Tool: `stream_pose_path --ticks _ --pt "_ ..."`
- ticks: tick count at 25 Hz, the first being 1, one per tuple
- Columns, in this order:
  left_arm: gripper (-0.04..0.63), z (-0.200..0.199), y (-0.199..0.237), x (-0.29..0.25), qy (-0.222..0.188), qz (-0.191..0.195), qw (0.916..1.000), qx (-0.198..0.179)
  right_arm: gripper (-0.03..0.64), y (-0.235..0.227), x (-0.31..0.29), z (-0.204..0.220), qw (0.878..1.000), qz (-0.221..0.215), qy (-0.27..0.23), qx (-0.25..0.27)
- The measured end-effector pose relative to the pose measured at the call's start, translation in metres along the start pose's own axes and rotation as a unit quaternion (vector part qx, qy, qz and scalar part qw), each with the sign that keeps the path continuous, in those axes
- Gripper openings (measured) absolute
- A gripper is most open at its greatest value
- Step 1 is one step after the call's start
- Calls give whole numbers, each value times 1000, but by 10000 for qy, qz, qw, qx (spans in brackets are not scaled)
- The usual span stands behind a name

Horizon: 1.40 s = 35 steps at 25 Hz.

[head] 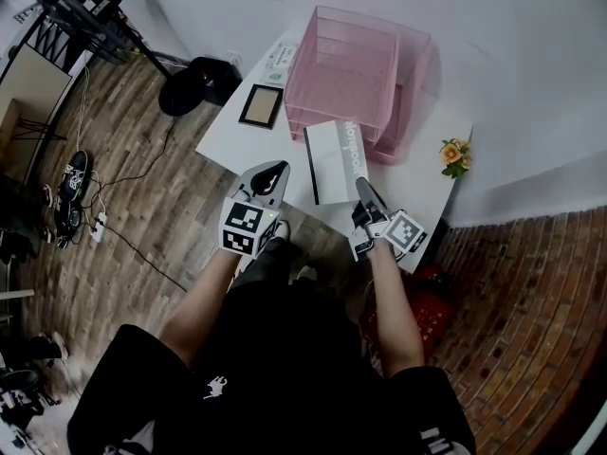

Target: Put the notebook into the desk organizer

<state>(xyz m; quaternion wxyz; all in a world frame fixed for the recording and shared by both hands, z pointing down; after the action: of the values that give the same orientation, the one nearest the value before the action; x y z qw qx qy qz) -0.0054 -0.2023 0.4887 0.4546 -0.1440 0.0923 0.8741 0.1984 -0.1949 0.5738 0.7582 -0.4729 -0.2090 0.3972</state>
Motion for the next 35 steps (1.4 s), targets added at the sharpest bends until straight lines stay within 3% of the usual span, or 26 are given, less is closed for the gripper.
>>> stream_pose_path --ticks 6,23,26,31,35 --pt "2 1 -6 -5 6 56 10000 -72 9 2 -3 -8 9972 -45 -325 -672" --pt "5 11 -20 -32 131 391 9983 -404 9 -11 -34 -17 9824 111 -1120 -1491" --pt "112 16 -21 -39 260 614 9968 -433 9 -14 -39 -17 9780 159 -1231 -1679" --pt "202 30 -23 -52 613 926 9909 -765 9 -15 -47 -20 9757 210 -1333 -1727" --pt "229 48 -20 -64 941 977 9847 -1097 11 -16 -51 -21 9744 236 -1354 -1779"
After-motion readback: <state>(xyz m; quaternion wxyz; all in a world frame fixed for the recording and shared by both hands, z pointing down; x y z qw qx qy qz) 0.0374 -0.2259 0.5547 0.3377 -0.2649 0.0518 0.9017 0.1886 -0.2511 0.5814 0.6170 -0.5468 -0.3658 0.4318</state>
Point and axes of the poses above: the fingertips, and each gripper's own axes: x backward along the fingers, y to its left, z out of its underside, the point moved 3 cm from there along x, backward along the fingers, and after that the axes turned 1 degree about x, right-handed, at the moved point
